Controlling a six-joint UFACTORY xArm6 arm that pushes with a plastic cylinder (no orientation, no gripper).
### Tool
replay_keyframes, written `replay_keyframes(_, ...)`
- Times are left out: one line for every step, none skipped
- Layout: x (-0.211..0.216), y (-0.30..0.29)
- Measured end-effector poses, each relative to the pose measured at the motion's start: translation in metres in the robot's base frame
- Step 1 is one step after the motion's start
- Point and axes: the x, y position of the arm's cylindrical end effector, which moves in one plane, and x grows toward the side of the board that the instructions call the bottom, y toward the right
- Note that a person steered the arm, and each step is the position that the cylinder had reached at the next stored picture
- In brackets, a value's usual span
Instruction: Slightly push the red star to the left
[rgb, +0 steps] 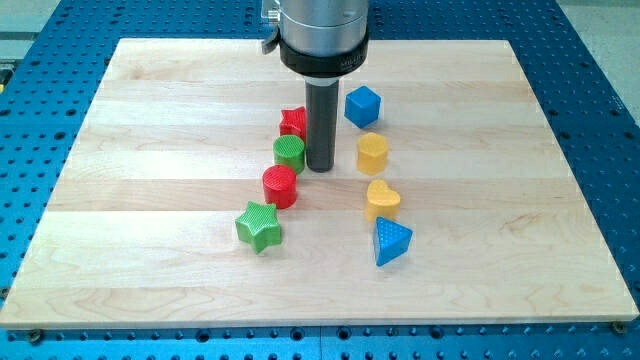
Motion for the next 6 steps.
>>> replay_keyframes(-0.003,0.011)
replay_keyframes(-0.025,0.018)
replay_keyframes(-0.035,-0.009)
replay_keyframes(-0.017,0.007)
replay_keyframes(0.018,0.007)
replay_keyframes(-0.005,-0.113)
